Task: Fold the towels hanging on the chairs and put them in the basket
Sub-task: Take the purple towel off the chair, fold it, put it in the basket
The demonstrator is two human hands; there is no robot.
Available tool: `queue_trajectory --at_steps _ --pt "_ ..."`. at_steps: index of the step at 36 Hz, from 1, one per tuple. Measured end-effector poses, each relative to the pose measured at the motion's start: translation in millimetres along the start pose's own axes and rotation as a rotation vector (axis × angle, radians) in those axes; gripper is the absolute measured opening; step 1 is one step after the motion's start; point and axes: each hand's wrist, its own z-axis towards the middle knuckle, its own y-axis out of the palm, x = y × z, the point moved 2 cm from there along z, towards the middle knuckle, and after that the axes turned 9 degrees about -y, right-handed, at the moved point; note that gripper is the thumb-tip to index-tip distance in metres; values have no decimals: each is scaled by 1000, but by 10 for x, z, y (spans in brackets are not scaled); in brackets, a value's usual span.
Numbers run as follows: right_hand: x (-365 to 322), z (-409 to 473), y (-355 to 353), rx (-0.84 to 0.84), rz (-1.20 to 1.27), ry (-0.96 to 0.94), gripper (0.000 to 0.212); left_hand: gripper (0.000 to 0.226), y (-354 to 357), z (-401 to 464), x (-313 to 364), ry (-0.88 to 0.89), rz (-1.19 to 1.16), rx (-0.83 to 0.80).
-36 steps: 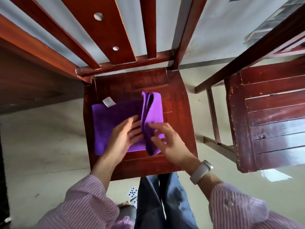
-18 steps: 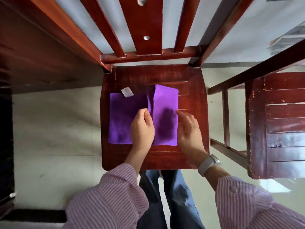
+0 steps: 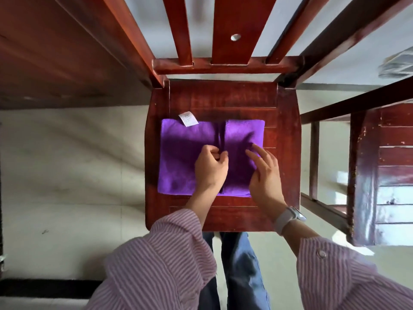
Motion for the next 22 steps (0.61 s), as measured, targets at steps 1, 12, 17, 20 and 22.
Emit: queue_trajectory --at_steps 1,12,17,20,22 --pt "13 -11 -2 3 -12 -2 62 24 25 -14 -4 32 11 -1" --pt "92 -86 -27 -151 20 110 61 34 193 72 49 -190 31 -43" --pt "83 -72 -50 -165 42 149 61 28 204 78 30 -152 63 7" --pt "86 -83 -54 -155 43 148 59 25 185 30 23 -79 20 21" --pt "89 -91 -53 -157 48 151 58 24 167 14 8 -62 0 23"
